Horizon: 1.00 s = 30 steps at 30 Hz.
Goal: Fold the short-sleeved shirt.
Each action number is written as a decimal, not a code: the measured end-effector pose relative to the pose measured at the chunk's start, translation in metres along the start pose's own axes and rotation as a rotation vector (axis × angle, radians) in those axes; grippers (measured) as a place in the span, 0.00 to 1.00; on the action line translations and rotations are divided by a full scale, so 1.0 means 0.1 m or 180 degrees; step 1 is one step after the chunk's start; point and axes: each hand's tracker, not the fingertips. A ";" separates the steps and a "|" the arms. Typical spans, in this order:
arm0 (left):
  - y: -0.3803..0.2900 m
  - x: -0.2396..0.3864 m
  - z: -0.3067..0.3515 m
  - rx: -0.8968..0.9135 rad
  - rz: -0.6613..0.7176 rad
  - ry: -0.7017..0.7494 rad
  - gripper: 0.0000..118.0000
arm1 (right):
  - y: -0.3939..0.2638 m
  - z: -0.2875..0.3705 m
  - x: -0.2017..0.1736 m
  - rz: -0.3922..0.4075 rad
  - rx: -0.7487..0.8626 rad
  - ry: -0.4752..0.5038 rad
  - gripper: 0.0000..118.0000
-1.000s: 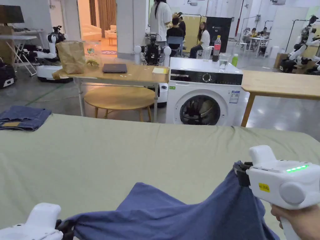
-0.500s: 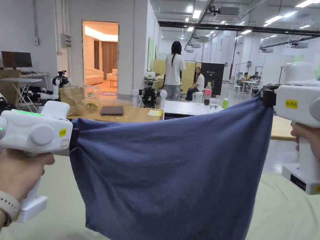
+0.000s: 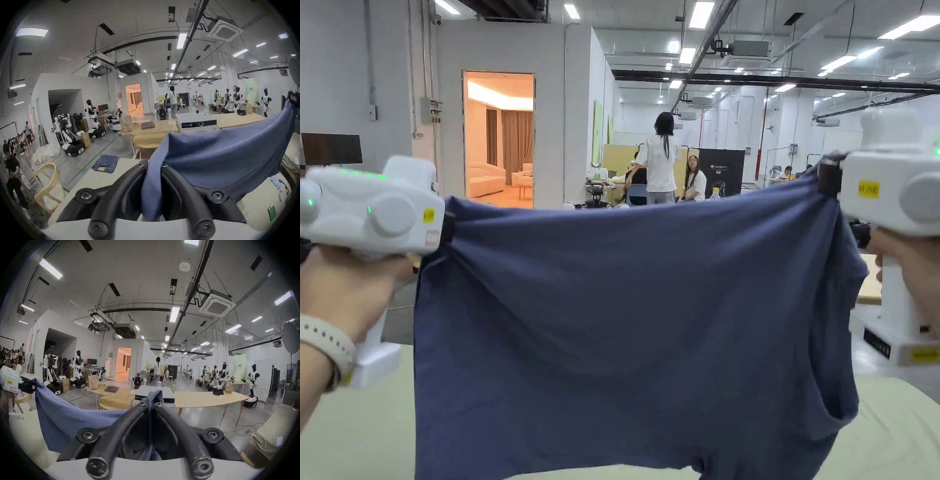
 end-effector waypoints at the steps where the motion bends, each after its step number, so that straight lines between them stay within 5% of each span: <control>1: -0.19 0.04 -0.06 -0.0078 0.0016 -0.0006 0.02 | -0.17 -0.05 0.00 -0.0006 -0.0087 -0.0016 0.00; 10: -1.18 0.13 -0.07 -0.0244 0.0231 -0.0087 0.02 | -0.98 0.23 0.13 -0.0178 -0.0138 -0.0063 0.00; 19: -2.14 0.14 1.16 -0.0260 0.0135 -0.0377 0.02 | -1.85 1.79 0.09 0.0103 -0.0481 -0.0101 0.00; 28: -4.11 0.15 2.20 -0.1233 0.0303 -0.0423 0.02 | -3.78 3.22 -0.26 0.0292 -0.1826 -0.0077 0.00; 30: -4.40 0.15 2.24 -0.1414 0.0371 -0.0380 0.02 | -4.13 3.40 -0.30 0.0082 -0.2137 -0.0041 0.00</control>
